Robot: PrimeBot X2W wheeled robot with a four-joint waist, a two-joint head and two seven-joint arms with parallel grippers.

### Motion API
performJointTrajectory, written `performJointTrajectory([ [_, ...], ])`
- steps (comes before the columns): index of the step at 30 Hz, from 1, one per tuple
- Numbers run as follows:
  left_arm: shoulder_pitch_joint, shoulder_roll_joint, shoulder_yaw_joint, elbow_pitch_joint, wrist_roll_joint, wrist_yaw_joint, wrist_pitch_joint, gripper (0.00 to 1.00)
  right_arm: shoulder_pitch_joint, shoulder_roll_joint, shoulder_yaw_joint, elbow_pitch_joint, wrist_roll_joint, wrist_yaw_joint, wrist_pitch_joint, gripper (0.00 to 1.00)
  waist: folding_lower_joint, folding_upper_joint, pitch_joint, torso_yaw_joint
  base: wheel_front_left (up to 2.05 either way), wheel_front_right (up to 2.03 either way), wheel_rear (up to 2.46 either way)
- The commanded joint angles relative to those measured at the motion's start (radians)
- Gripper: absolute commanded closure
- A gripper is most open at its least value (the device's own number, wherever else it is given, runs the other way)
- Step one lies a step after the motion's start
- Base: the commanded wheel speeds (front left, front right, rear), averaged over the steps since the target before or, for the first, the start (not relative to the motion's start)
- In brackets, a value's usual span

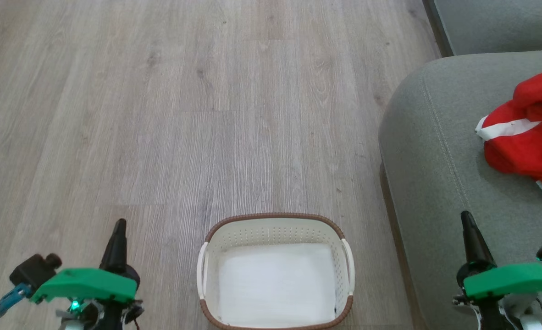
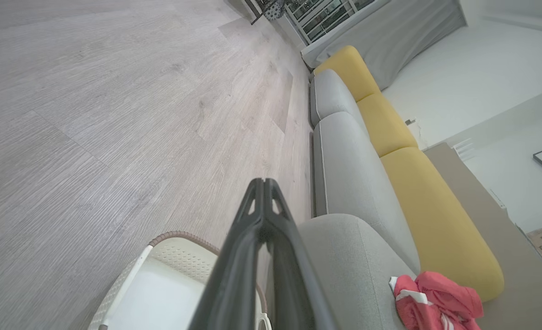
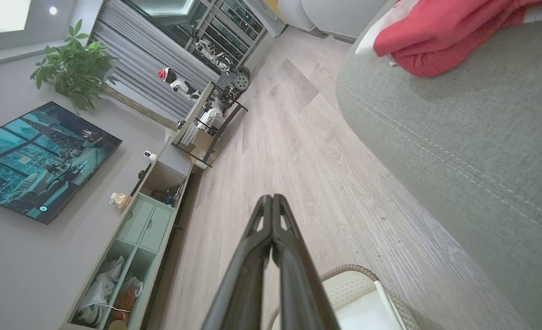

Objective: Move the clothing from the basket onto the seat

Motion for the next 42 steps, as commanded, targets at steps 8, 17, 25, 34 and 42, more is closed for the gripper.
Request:
performJointTrajectory([
  [8,-0.065,-0.006,0.055,-0.027,-0.094,-0.019,0.025,1.00,-0.071,0.000,-0.006,-0.019,0.099,0.000,0.026,1.00,0.0000,-0.0001,-0.001,-0.002,0.00,0.00,0.00],
  [17,-0.069,-0.015,0.082,-0.025,-0.181,-0.030,0.051,1.00,-0.085,0.006,-0.015,-0.007,0.190,0.000,0.052,1.00,0.0000,-0.0001,-0.001,-0.005,0.00,0.00,0.00],
  [25,-0.073,-0.024,0.105,-0.023,-0.258,-0.041,0.074,1.00,-0.097,0.011,-0.023,0.004,0.271,0.000,0.074,1.00,0.0000,-0.0001,-0.002,-0.007,0.00,0.00,0.00],
  [34,-0.078,-0.033,0.132,-0.021,-0.345,-0.052,0.100,1.00,-0.110,0.017,-0.032,0.016,0.361,0.000,0.100,1.00,0.0000,-0.0001,-0.003,-0.010,0.00,0.00,0.00],
  [42,-0.082,-0.042,0.156,-0.020,-0.422,-0.063,0.124,1.00,-0.122,0.023,-0.040,0.027,0.442,0.000,0.123,1.00,0.0000,-0.0001,-0.004,-0.012,0.00,0.00,0.00],
])
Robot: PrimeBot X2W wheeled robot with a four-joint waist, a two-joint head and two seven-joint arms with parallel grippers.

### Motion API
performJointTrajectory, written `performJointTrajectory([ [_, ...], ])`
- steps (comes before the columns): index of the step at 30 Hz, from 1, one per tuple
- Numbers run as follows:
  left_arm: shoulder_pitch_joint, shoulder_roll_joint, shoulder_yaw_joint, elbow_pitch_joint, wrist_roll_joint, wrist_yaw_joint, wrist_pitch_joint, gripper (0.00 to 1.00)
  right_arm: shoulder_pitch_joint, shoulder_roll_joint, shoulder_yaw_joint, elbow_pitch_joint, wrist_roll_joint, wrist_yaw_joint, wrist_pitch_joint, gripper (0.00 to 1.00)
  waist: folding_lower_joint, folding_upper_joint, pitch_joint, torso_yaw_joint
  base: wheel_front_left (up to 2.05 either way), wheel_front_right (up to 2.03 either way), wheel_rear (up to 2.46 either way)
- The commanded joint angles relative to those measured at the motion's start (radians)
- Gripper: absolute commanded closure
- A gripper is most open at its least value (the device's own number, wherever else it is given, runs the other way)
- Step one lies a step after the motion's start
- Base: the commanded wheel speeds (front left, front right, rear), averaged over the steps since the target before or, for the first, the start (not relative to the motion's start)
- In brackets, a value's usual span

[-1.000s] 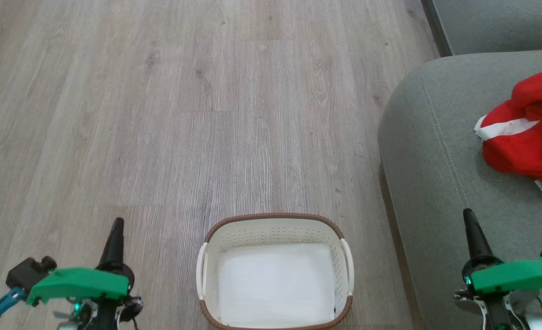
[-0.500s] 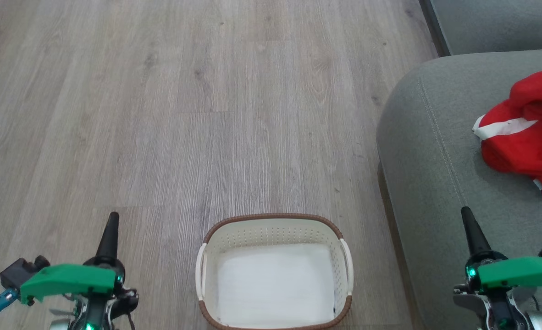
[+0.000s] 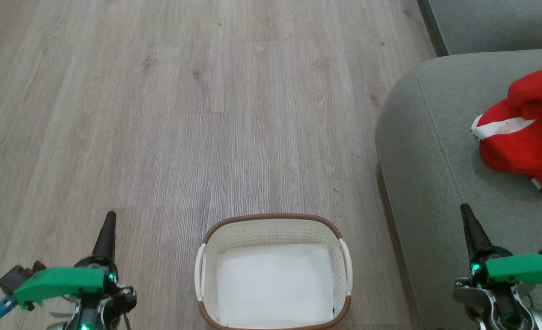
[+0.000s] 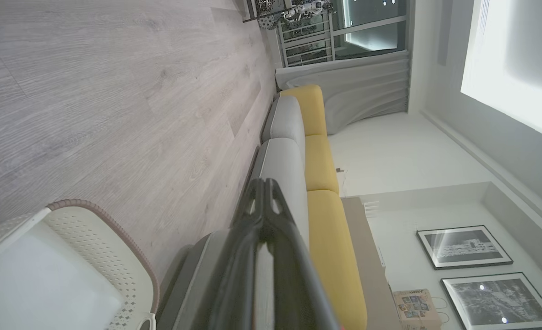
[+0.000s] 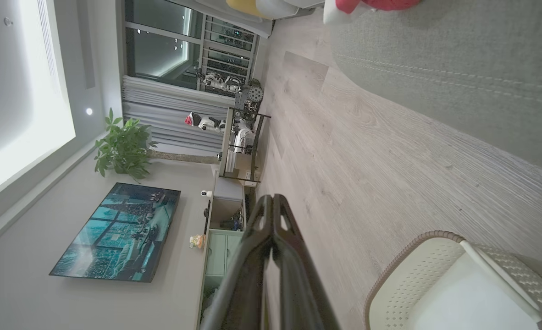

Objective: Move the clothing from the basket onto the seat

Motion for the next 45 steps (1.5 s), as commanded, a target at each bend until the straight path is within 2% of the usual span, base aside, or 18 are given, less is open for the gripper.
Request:
performJointTrajectory([
  [1,-0.060,0.006,0.046,-0.026,-0.030,-0.010,0.011,1.00,-0.062,-0.006,0.012,-0.028,0.032,0.000,0.010,1.00,0.0000,0.0000,0.000,0.000,0.00,0.00,0.00],
  [20,-0.069,-0.013,0.098,-0.022,-0.200,-0.033,0.062,1.00,-0.088,0.007,-0.007,-0.004,0.209,0.000,0.062,1.00,0.0000,0.0000,-0.002,-0.006,0.00,0.00,0.00],
  [45,-0.069,-0.013,0.098,-0.022,-0.200,-0.033,0.062,1.00,-0.089,0.010,-0.012,-0.004,0.204,0.000,0.066,1.00,0.0000,0.0000,-0.002,-0.006,0.00,0.00,0.00],
])
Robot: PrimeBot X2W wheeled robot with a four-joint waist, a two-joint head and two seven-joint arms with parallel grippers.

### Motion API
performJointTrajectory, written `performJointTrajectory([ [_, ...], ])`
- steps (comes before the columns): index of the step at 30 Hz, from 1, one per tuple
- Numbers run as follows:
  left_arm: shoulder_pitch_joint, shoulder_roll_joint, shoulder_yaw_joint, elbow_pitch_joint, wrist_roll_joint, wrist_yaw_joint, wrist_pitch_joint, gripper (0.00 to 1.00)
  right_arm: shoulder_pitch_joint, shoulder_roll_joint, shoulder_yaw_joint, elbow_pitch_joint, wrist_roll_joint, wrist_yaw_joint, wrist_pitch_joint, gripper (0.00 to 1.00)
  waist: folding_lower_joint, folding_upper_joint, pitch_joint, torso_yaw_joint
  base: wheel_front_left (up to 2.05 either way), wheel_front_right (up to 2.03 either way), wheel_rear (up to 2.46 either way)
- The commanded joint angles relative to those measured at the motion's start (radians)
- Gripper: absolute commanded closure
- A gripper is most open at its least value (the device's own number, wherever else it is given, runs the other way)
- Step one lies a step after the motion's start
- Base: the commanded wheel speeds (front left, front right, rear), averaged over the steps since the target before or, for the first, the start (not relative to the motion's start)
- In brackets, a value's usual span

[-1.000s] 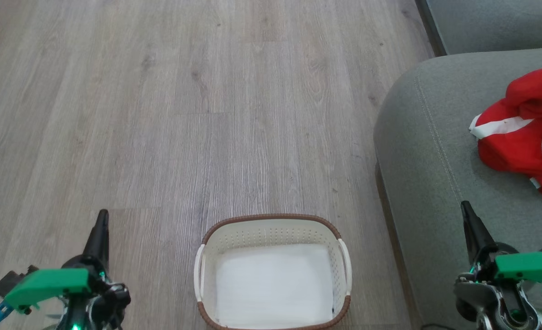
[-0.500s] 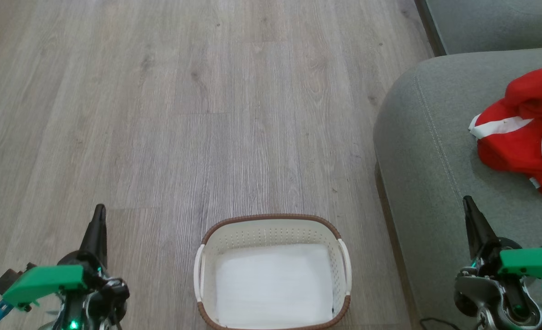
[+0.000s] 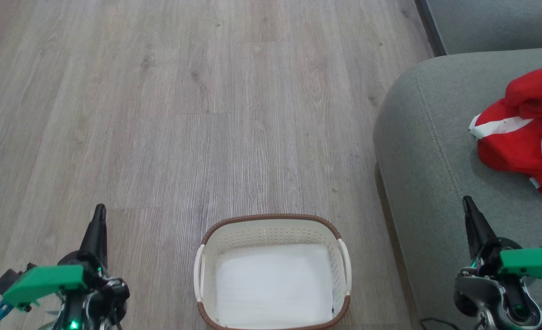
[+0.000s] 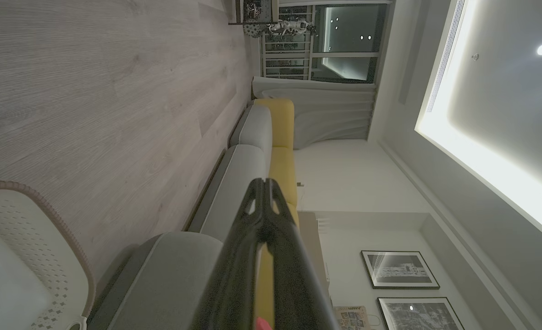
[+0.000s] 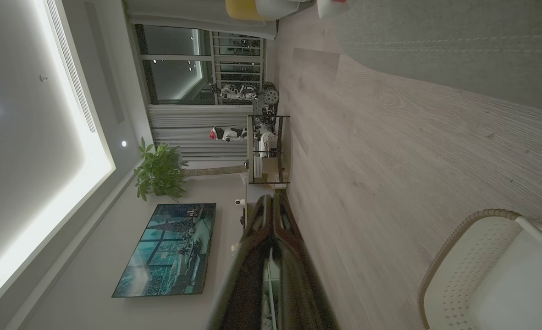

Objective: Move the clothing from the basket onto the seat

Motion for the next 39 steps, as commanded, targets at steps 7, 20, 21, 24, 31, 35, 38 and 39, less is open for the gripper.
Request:
performJointTrajectory([
  [7,-0.049,0.007,0.037,-0.027,-0.002,-0.007,0.008,1.00,-0.049,0.004,0.018,-0.032,-0.002,0.000,0.007,1.00,0.0000,0.0000,0.000,0.000,0.00,0.00,0.00],
  [20,-0.049,0.007,0.037,-0.027,-0.002,-0.007,0.008,1.00,-0.049,0.005,0.016,-0.032,-0.004,0.000,0.009,1.00,0.0000,0.0000,0.000,0.000,0.00,0.00,0.00],
  [21,-0.049,0.007,0.037,-0.027,-0.002,-0.007,0.008,1.00,-0.049,0.005,0.016,-0.032,-0.004,0.000,0.009,1.00,0.0000,0.0000,0.000,0.000,0.00,0.00,0.00],
  [24,-0.049,0.007,0.037,-0.027,-0.002,-0.007,0.008,1.00,-0.049,0.005,0.015,-0.032,-0.004,0.000,0.009,1.00,0.0000,0.0000,0.000,0.000,0.00,0.00,0.00],
  [31,-0.049,0.007,0.037,-0.027,-0.002,-0.007,0.008,1.00,-0.049,0.006,0.014,-0.032,-0.005,0.000,0.010,1.00,0.0000,0.0000,0.000,0.000,0.00,0.00,0.00],
  [35,-0.049,0.007,0.036,-0.027,-0.002,-0.007,0.008,1.00,-0.049,0.006,0.014,-0.032,-0.005,0.000,0.010,1.00,0.0000,0.0000,0.000,0.000,0.00,0.00,0.00],
  [38,-0.049,0.007,0.036,-0.027,-0.002,-0.007,0.008,1.00,-0.049,0.007,0.013,-0.032,-0.006,0.000,0.011,1.00,0.0000,0.0000,0.000,0.000,0.00,0.00,0.00],
  [39,-0.049,0.007,0.036,-0.027,-0.002,-0.007,0.008,1.00,-0.049,0.007,0.013,-0.032,-0.006,0.000,0.011,1.00,0.0000,0.0000,0.000,0.000,0.00,0.00,0.00],
])
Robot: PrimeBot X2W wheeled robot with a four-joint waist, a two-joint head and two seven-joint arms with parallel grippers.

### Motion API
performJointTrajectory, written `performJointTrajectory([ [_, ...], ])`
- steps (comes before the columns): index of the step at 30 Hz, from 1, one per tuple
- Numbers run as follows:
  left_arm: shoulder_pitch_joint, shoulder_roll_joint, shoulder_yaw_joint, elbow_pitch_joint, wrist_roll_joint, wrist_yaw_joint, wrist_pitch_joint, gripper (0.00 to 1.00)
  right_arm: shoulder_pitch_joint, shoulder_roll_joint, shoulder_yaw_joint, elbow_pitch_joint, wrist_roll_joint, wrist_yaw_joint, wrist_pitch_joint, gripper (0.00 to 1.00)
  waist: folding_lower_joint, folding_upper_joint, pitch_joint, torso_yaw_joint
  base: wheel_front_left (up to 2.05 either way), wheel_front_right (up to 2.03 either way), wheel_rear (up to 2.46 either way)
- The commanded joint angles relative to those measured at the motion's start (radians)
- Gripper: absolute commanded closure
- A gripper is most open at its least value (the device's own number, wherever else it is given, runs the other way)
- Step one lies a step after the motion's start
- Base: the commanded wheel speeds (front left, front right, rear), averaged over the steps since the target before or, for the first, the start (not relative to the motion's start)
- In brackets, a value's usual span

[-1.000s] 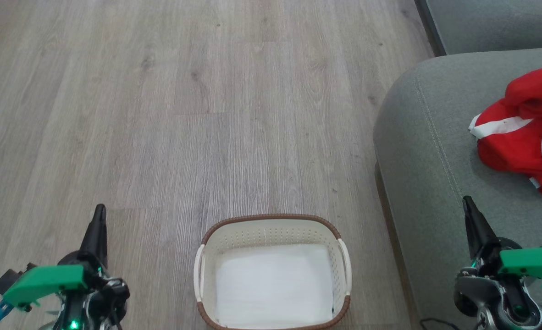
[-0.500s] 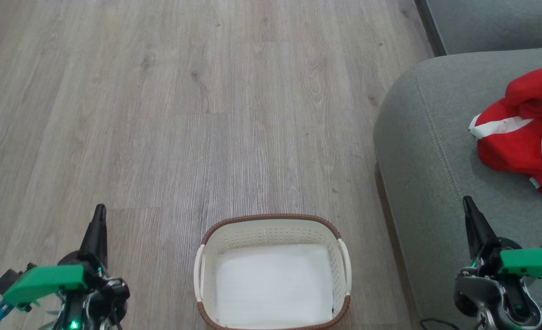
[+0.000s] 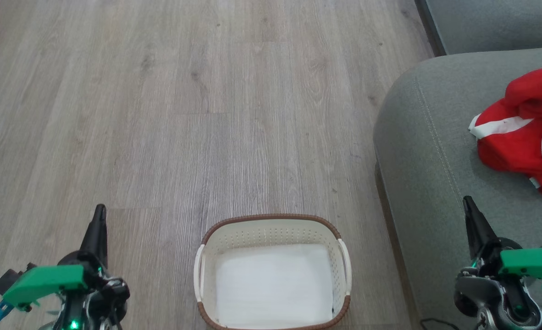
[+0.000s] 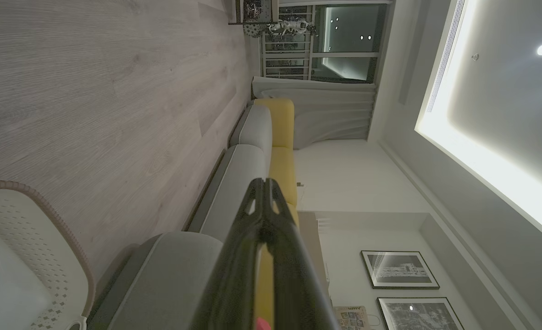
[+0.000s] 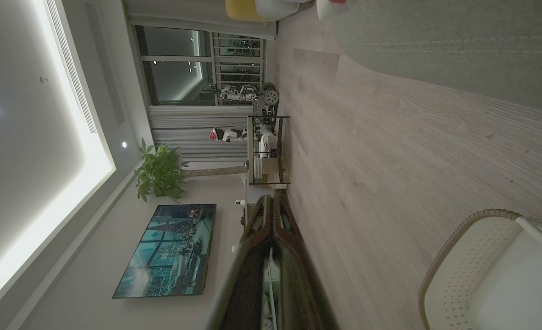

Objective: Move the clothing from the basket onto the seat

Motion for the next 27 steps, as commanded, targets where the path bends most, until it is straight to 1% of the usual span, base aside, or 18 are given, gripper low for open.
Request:
performJointTrajectory([
  [1,-0.049,0.007,0.036,-0.027,-0.002,-0.007,0.008,1.00,-0.049,0.005,0.017,-0.032,-0.005,0.000,0.009,1.00,0.0000,0.0000,0.000,0.000,0.00,0.00,0.00],
  [27,-0.048,0.007,0.036,-0.027,-0.002,-0.007,0.008,1.00,-0.050,0.006,0.015,-0.032,-0.007,0.000,0.011,1.00,0.0000,0.0000,0.000,0.000,0.00,0.00,0.00],
])
